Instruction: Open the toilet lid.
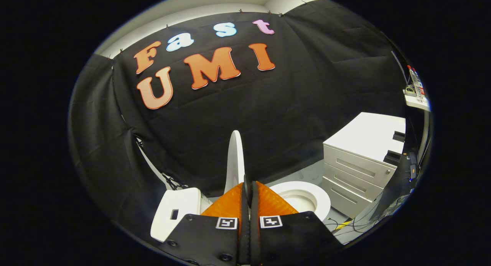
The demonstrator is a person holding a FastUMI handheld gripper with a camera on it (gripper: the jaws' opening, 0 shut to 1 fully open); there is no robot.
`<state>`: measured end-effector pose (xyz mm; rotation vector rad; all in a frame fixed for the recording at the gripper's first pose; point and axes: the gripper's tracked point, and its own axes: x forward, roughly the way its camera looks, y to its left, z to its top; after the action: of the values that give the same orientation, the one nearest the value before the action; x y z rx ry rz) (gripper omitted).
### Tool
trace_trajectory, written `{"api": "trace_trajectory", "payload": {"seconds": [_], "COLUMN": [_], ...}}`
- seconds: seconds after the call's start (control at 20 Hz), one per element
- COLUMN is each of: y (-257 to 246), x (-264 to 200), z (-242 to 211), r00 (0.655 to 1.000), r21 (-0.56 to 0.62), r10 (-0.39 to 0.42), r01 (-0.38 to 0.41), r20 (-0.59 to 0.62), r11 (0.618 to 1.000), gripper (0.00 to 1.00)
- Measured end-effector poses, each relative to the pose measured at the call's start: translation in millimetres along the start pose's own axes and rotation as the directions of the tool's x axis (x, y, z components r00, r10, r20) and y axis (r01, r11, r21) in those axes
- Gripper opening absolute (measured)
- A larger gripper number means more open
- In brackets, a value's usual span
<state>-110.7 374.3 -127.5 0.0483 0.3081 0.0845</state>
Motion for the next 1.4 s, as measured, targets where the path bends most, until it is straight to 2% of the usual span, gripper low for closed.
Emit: {"api": "trace_trajectory", "payload": {"seconds": [0.65,1.4], "y": [98.0,174.1], "x": [-23.7,-41.3], "z": [-14.8,-46.4], "r00": [0.995,0.981], "r21": [-0.208,-0.350], "r10": [0.099,0.195], "r01": [-0.094,-0.184], "r20": [0.014,-0.005], "r11": [0.974,0.919], "gripper": [0.08,0.08]}}
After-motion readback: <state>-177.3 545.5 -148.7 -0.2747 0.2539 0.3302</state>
